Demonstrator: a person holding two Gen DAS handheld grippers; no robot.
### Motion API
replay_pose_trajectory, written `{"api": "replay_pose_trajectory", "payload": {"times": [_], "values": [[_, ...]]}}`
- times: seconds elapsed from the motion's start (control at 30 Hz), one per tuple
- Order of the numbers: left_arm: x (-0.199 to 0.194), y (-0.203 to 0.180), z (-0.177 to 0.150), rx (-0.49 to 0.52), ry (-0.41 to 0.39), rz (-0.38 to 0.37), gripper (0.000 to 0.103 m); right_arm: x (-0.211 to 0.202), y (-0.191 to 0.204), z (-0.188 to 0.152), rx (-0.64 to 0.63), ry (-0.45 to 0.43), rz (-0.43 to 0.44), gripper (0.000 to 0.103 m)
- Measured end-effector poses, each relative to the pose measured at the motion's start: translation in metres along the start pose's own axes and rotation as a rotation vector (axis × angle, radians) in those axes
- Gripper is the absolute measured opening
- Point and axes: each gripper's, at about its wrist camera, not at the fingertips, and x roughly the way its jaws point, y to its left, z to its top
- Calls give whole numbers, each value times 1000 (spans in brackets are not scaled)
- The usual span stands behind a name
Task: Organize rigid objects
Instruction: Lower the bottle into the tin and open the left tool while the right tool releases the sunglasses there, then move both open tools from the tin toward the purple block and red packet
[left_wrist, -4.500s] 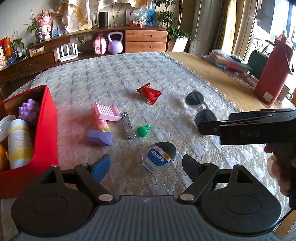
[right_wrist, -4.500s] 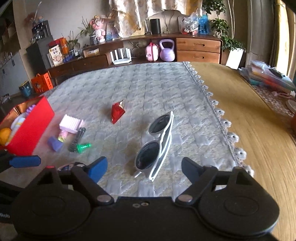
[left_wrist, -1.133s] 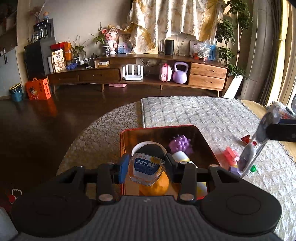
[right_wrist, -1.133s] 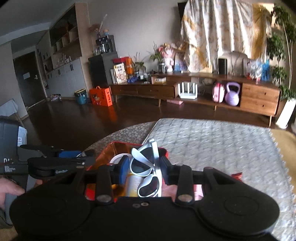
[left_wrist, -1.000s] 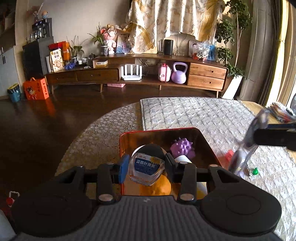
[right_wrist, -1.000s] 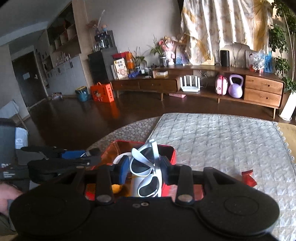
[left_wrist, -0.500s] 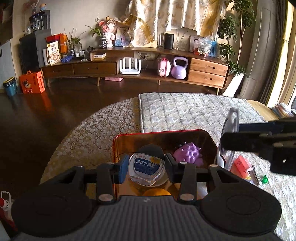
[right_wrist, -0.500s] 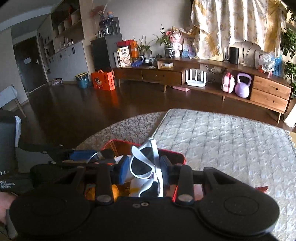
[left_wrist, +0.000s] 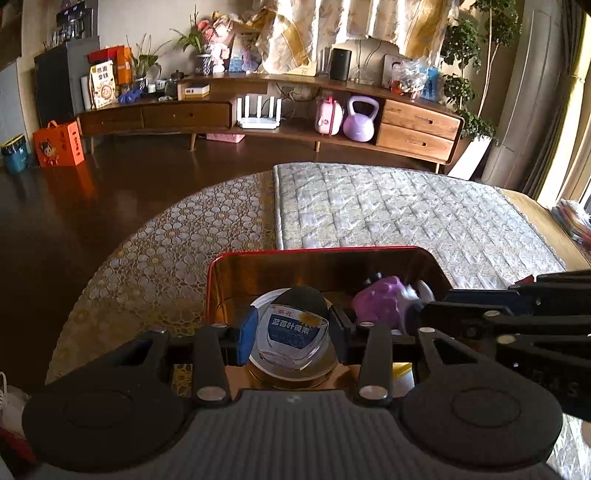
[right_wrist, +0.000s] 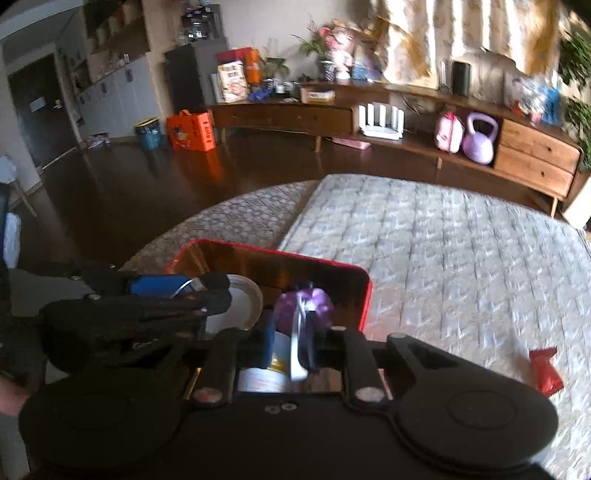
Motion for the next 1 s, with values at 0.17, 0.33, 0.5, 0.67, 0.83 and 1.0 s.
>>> {"api": "replay_pose_trajectory", "payload": {"times": [0.17,0.33,0.5,0.67,0.83,1.0], "values": [[11,1,-1,2,36,7,41,-4,-4,-4,8,1,20,26],[19,1,-4,1,74,22,41,-15,-6,-13,25,16,58,31],[15,0,-3,-17,83,17,41,-29,-1,-20,25,11,83,44],[0,-3,-5,-18,54,25,54,-43,2,-26,24,2,84,47],[-17,-6,-6,-27,36,23,56,-57,2,-30,25,-7,81,50],[-36,-14,-7,-11,18,19,56,-73,0,-33,37,-27,74,55]]}}
